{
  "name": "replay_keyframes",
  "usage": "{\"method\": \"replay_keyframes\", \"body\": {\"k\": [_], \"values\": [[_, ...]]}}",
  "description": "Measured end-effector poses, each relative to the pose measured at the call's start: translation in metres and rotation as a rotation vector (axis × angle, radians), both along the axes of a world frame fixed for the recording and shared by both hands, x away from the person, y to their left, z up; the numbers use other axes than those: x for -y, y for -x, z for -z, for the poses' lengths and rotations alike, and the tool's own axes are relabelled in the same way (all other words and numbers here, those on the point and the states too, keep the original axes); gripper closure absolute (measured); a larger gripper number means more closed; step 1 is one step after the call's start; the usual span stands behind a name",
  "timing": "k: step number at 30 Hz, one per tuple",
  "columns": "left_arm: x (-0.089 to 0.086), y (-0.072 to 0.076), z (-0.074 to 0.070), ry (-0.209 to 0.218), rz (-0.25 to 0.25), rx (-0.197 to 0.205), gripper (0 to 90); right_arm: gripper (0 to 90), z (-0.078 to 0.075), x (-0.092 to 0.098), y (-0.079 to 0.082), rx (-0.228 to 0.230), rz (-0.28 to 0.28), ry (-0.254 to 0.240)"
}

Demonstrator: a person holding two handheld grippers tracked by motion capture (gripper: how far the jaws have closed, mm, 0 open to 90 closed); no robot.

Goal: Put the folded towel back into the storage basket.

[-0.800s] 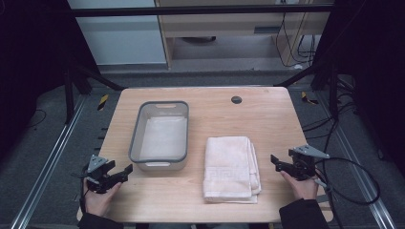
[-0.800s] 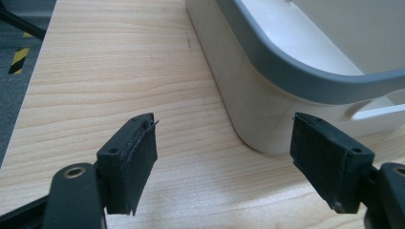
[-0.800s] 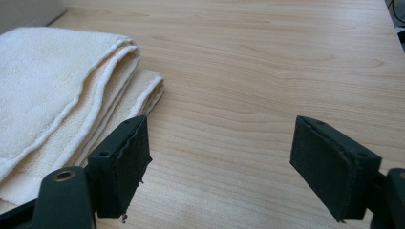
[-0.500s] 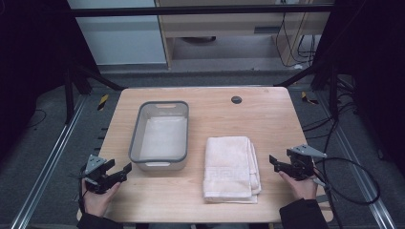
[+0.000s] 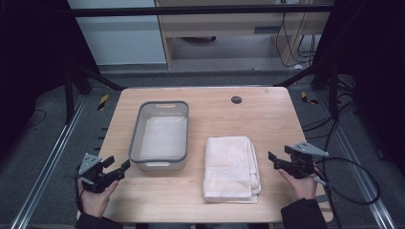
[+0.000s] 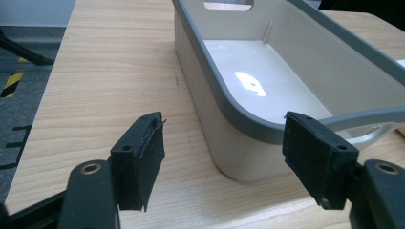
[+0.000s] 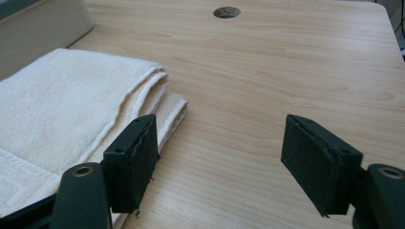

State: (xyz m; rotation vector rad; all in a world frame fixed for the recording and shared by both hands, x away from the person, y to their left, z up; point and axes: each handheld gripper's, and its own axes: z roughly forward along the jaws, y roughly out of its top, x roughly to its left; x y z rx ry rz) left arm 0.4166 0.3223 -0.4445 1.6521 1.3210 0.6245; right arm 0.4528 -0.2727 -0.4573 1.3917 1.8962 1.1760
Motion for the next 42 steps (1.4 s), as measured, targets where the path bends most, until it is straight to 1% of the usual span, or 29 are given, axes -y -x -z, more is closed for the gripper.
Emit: {"method": "replay_keyframes", "body": {"k": [1,4,8,10,12,17,23,25,31,38,42], "values": [[0.001,0.0,0.0,0.002,0.004,0.001,30.8,29.3,-0.001,0.0,-0.001,0.007,-0.001,0.002],[0.003,0.001,-0.002,-0.001,0.014,0.007,32.1,31.8,-0.003,-0.001,-0.002,0.005,-0.003,-0.004],[0.006,0.0,-0.007,0.006,0.02,0.022,32.9,32.3,-0.007,-0.004,-0.004,0.012,-0.015,-0.008],[0.008,-0.001,-0.009,0.002,0.028,0.025,32.9,32.3,-0.01,-0.005,-0.005,0.016,-0.02,-0.004],[0.009,-0.002,-0.011,-0.001,0.03,0.033,32.9,32.3,-0.012,-0.006,-0.006,0.015,-0.026,-0.016],[0.013,-0.004,-0.013,-0.015,0.039,0.021,31.8,32.9,-0.015,-0.008,-0.007,0.018,-0.039,-0.011],[0.018,-0.006,-0.018,-0.002,0.05,0.031,32.0,32.4,-0.023,-0.009,-0.009,0.031,-0.043,-0.027],[0.02,-0.006,-0.021,0.0,0.055,0.034,32.1,32.2,-0.025,-0.009,-0.01,0.038,-0.044,-0.023],[0.028,-0.009,-0.027,0.01,0.074,0.046,32.1,31.8,-0.033,-0.013,-0.014,0.057,-0.054,-0.033],[0.042,-0.012,-0.033,0.013,0.103,0.054,32.3,31.9,-0.038,-0.017,-0.016,0.059,-0.064,-0.037],[0.052,-0.014,-0.037,0.008,0.122,0.056,32.4,32.3,-0.041,-0.019,-0.018,0.06,-0.066,-0.041]]}}
